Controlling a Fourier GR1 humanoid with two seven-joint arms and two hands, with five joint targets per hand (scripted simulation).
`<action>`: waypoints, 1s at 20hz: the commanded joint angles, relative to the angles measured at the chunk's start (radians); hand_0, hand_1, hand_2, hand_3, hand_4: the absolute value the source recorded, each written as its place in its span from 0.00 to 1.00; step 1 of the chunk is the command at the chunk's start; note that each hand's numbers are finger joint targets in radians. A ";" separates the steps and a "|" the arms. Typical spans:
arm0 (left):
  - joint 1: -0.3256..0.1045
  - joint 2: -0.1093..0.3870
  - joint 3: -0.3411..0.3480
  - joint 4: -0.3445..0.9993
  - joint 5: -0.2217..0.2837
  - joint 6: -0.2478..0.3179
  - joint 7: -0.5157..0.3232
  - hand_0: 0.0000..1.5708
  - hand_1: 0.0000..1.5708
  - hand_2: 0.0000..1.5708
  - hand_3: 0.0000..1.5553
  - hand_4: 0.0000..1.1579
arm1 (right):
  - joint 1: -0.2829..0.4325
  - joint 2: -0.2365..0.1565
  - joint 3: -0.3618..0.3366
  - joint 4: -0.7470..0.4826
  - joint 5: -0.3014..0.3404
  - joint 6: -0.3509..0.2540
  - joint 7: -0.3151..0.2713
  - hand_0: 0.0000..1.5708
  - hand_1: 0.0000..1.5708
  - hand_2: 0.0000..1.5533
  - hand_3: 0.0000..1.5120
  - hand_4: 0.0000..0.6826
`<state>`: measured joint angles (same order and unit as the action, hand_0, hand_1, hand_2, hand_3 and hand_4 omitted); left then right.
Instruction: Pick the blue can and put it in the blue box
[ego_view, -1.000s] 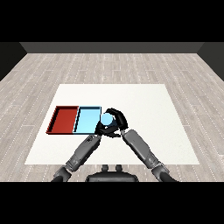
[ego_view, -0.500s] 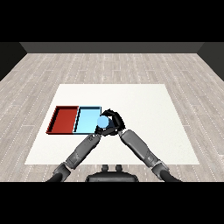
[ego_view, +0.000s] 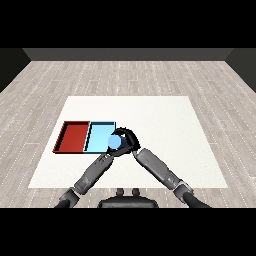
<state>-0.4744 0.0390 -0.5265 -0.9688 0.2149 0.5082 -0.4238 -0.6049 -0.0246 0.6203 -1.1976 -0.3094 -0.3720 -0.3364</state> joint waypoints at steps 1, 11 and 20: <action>-0.025 -0.037 0.006 -0.016 0.009 0.015 0.010 0.49 0.49 0.52 0.44 0.58 | 0.005 0.023 0.005 0.026 -0.061 0.028 -0.033 0.91 0.91 0.93 0.92 0.89; -0.046 -0.038 0.041 0.047 0.137 -0.020 0.065 0.91 0.91 0.86 0.67 0.57 | 0.040 0.024 -0.079 0.002 -0.102 0.090 -0.019 0.84 0.84 0.91 0.91 0.75; 0.049 -0.038 0.071 -0.044 0.074 -0.091 0.041 1.00 1.00 0.97 0.93 0.95 | 0.062 0.024 -0.074 -0.051 -0.053 0.068 0.050 0.00 0.00 0.00 0.00 0.00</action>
<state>-0.4545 0.0082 -0.4862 -0.9623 0.3217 0.4428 -0.4123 -0.5609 -0.0067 0.5537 -1.2351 -0.3728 -0.3115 -0.3001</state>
